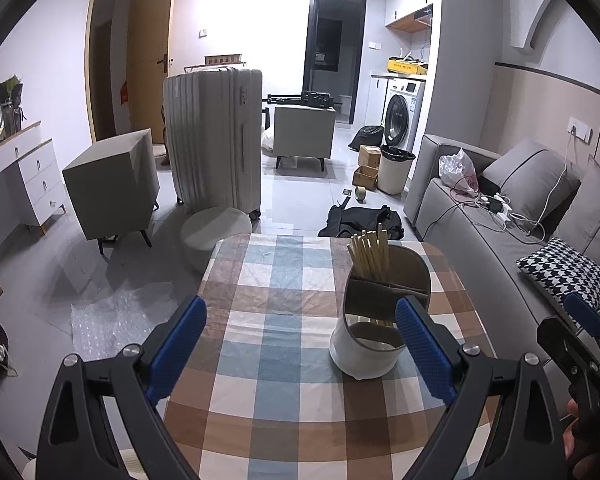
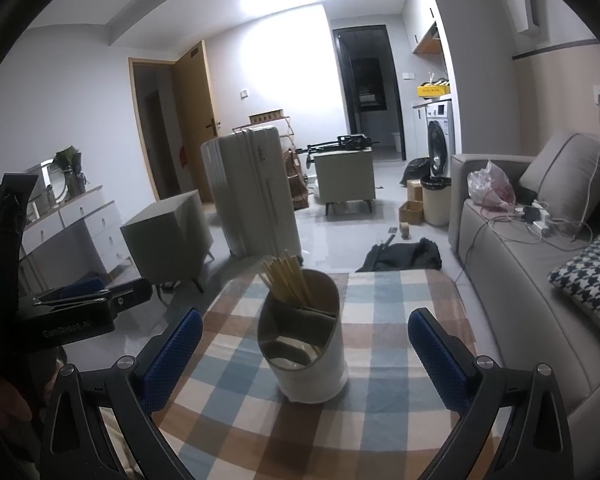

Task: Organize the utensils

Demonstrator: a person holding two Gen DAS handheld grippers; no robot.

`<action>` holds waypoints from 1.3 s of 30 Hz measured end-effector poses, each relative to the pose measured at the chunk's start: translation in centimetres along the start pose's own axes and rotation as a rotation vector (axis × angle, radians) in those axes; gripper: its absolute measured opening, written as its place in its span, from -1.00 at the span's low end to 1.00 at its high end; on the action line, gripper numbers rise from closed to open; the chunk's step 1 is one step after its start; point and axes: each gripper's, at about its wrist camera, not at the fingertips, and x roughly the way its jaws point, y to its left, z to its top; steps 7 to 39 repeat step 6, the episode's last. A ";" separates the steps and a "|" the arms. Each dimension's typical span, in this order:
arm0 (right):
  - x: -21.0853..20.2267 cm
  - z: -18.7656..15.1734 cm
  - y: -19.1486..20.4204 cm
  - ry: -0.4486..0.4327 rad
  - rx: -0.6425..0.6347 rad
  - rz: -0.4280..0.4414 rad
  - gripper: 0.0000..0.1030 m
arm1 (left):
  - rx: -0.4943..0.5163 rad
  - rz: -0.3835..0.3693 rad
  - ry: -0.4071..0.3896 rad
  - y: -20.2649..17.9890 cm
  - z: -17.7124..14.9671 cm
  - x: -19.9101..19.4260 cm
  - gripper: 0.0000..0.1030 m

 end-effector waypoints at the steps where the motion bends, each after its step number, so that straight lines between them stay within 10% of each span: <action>1: 0.0 0.0 0.0 0.001 0.000 0.000 1.00 | 0.000 0.001 0.000 0.0 0.0 0.0 0.80; 39: 0.1 -0.3 -0.4 0.006 0.001 -0.005 1.00 | -0.012 0.002 -0.013 0.2 0.0 0.0 0.80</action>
